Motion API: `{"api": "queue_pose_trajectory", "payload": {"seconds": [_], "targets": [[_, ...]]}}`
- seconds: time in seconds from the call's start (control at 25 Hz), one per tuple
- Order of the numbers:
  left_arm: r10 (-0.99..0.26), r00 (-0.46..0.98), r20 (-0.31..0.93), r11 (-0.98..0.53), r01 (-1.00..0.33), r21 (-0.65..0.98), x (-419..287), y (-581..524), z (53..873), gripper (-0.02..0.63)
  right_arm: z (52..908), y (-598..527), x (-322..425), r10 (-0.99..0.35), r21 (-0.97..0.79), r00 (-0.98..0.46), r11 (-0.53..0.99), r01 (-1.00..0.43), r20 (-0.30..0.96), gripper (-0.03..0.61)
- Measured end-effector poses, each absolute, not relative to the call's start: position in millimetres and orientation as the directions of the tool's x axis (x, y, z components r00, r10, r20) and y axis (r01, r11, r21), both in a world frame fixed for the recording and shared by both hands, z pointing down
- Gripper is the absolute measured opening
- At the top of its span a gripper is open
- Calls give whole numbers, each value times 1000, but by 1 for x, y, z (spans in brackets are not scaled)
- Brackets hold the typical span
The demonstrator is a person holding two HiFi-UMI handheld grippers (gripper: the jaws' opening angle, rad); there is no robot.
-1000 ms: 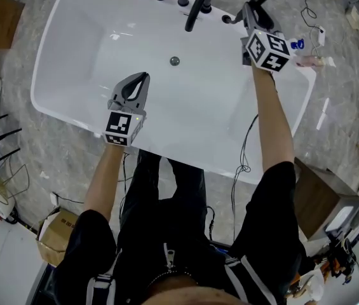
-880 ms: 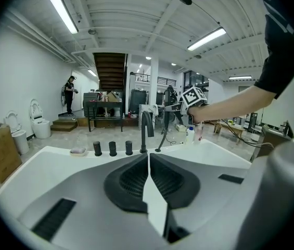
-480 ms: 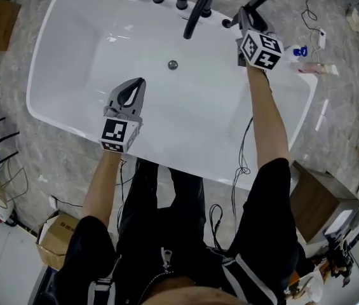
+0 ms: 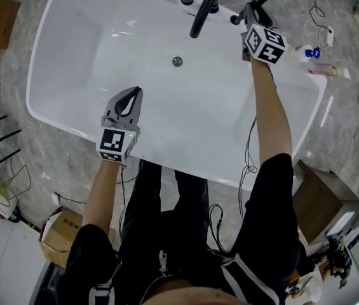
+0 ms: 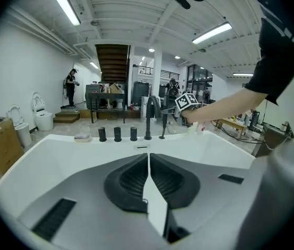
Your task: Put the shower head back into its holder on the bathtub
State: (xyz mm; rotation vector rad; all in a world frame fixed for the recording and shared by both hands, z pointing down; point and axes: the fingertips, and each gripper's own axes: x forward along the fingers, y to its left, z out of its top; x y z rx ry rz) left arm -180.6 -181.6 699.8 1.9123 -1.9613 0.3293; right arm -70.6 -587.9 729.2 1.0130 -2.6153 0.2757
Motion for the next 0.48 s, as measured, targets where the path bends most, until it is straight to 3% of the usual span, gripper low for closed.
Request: {"api": "queue_pose_trajectory", "payload": {"seconds": [0.48], "targets": [[-876, -11, 483, 73, -991, 109, -187, -158, 736, 32, 780, -604, -78, -623, -19, -663, 723, -691, 416, 129]]}}
